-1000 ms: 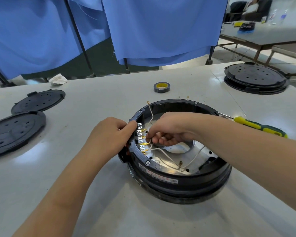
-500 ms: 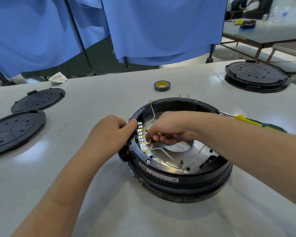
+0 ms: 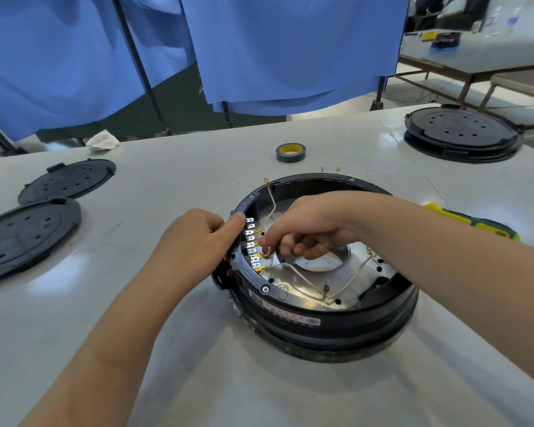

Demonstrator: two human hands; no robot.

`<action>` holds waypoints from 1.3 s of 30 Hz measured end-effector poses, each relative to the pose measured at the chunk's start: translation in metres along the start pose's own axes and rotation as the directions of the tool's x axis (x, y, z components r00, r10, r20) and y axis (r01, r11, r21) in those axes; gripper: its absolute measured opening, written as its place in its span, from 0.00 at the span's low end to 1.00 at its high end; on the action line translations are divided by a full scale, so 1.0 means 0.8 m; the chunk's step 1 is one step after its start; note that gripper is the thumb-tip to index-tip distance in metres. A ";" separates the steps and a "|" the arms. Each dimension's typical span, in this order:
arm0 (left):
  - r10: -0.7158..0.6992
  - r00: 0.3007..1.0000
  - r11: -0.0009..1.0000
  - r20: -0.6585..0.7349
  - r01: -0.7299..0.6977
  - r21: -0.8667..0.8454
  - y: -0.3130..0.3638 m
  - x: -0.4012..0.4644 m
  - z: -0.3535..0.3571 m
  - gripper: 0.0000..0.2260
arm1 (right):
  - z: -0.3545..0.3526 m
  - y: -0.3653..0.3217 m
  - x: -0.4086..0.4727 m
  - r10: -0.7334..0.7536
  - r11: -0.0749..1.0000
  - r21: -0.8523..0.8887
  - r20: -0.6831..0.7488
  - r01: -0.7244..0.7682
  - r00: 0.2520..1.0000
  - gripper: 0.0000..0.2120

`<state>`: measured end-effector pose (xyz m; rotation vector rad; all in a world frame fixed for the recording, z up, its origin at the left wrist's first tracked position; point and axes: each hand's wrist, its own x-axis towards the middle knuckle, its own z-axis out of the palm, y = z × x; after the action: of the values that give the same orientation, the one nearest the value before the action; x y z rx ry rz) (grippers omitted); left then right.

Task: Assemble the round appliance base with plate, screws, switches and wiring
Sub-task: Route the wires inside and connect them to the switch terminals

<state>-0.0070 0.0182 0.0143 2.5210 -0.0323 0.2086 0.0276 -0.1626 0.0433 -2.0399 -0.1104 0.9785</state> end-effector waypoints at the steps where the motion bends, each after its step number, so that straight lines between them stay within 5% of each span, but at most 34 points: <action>1: -0.002 1.000 1.000 -0.004 0.002 0.004 0.000 0.000 0.000 0.25 | -0.001 0.001 0.000 -0.006 1.000 0.008 -0.003 0.006 1.000 0.07; 6: -0.011 1.000 1.000 -0.011 0.011 -0.010 0.000 -0.002 0.001 0.24 | -0.008 0.006 -0.001 0.011 1.000 -0.006 -0.114 -0.012 0.993 0.10; 12: -0.026 1.000 1.000 -0.011 0.026 0.002 0.003 -0.003 0.000 0.26 | 0.001 0.001 -0.001 0.048 0.994 -0.104 0.066 -0.041 0.997 0.12; 39: -0.147 0.982 0.989 0.116 0.148 -0.006 0.011 -0.012 -0.012 0.30 | 0.011 0.004 -0.001 0.025 0.998 0.063 0.046 -0.028 0.999 0.11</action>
<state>-0.0187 0.0163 0.0255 2.5049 0.1065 0.0028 0.0204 -0.1594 0.0383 -1.9658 -0.0757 1.0323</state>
